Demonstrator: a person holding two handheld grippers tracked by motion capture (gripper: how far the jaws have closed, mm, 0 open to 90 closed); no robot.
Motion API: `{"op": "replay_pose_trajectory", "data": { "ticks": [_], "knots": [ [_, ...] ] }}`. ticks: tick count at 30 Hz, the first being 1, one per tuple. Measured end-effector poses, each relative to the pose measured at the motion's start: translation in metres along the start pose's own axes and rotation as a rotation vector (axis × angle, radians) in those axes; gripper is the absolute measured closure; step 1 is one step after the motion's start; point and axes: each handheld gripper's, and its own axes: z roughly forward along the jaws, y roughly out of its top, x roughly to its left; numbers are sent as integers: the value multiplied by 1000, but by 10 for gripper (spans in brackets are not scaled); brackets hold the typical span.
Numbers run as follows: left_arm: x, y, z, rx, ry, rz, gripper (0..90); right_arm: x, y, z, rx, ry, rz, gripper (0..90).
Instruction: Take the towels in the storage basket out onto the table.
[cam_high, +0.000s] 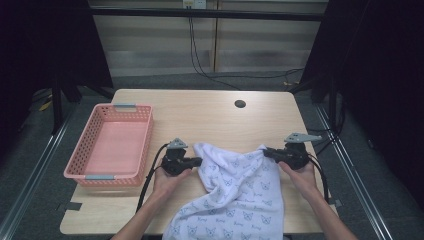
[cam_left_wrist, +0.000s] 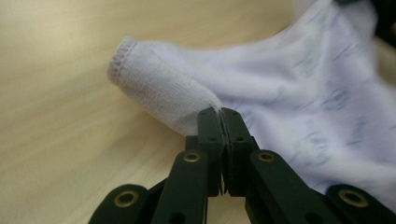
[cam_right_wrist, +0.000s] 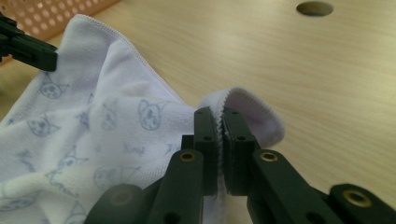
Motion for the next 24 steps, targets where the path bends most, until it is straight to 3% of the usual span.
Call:
{"op": "replay_pose_trajectory", "data": {
  "ticks": [6, 9, 11, 13, 15, 17, 19, 22, 24],
  "knots": [
    [-7, 46, -55, -141, 36, 65, 883, -2, 13, -21, -107, -11, 23, 858],
    [-22, 73, -81, -212, 96, 150, 883, 4, 21, -24, -150, -3, 22, 855],
    [-28, 86, -90, -248, 65, 155, 883, 8, 24, -23, -160, 12, 15, 852],
    [-35, 87, -84, -212, 51, 187, 881, 10, 23, -19, -145, 15, 12, 852],
    [-38, 74, -67, -151, 31, 193, 880, 11, 18, -14, -112, 18, 8, 849],
    [-41, 52, -47, -63, 18, 196, 878, 11, 9, -12, -69, 26, 11, 849],
    [-44, 26, -32, 5, -24, 200, 876, 12, -1, -13, -30, 34, 10, 847],
    [-54, -5, -24, 87, -69, 210, 871, 18, -17, -23, 17, 50, -8, 845],
    [-61, -18, -26, 128, -95, 213, 868, 24, -29, -33, 37, 83, 6, 841]
  ]
}}
